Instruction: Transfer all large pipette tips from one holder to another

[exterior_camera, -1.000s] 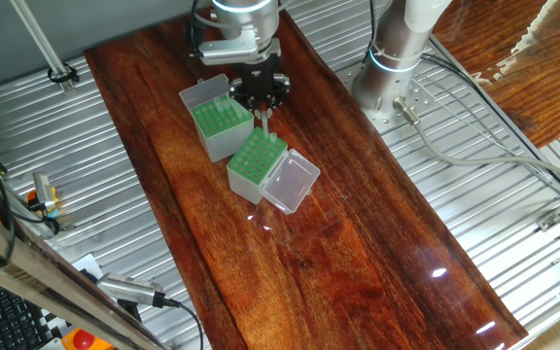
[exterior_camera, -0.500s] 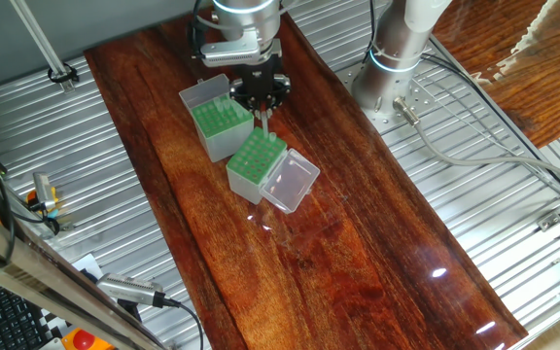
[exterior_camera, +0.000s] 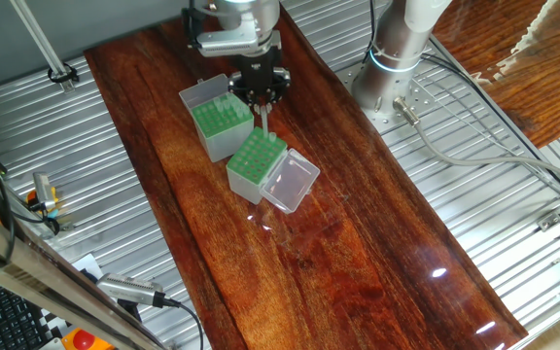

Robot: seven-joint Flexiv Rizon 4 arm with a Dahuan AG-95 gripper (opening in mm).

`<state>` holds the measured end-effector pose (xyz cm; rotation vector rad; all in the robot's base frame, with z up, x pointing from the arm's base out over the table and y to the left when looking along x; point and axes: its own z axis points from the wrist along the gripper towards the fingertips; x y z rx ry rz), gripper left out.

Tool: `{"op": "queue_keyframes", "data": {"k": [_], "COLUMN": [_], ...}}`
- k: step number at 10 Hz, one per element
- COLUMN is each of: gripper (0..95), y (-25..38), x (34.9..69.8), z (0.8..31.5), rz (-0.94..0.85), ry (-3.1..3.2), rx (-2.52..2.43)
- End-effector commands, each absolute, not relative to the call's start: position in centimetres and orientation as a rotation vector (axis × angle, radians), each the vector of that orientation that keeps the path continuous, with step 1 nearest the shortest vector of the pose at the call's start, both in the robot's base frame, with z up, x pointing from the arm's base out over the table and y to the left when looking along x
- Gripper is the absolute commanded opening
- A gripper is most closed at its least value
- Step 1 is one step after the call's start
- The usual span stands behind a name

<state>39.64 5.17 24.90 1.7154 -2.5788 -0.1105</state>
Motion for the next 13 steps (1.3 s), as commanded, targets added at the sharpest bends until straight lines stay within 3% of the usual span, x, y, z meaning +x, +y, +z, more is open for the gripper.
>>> {"op": "queue_keyframes", "data": {"k": [1,4,13], "gripper": [0.0,0.0,0.0], "y": [5.1,5.0,5.0], "x": [40.0,39.9,39.9], "z": [26.0,27.3,27.3], "rz": [-0.115,-0.115,-0.093], "ry": [-2.564,-2.569,-2.591], "rx": [1.724,1.729,1.694]}}
